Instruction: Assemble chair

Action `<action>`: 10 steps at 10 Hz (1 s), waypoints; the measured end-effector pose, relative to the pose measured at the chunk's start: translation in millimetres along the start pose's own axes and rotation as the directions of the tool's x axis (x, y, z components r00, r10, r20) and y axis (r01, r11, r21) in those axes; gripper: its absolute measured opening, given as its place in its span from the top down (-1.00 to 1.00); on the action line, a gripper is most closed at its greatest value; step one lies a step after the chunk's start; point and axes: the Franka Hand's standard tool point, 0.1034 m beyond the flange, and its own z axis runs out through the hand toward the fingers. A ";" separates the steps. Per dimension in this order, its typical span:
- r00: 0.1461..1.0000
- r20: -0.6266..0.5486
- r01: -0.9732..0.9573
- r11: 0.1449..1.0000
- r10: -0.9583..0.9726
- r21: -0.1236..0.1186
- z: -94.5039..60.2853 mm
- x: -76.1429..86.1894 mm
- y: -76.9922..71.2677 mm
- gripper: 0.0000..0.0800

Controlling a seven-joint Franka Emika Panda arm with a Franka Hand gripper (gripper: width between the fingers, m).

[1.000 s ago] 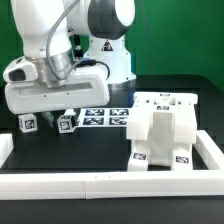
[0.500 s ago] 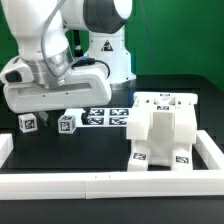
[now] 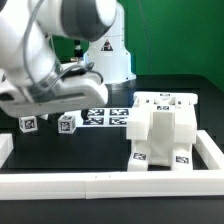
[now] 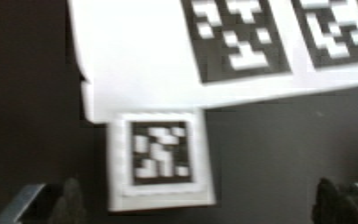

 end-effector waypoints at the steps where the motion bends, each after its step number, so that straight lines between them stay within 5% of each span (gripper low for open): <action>1: 0.995 0.100 -0.015 1.000 0.018 -0.027 1.0 -0.8 4.7 -0.62; 3: 0.981 0.192 -0.029 0.999 0.032 -0.017 2.9 1.2 7.9 -0.62; 10: 0.962 0.248 -0.107 0.993 0.114 -0.041 24.1 -0.5 1.0 -0.62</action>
Offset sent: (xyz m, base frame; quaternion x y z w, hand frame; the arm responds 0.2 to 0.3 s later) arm 0.0000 0.0000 0.0000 0.0000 -0.0650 0.0000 0.9979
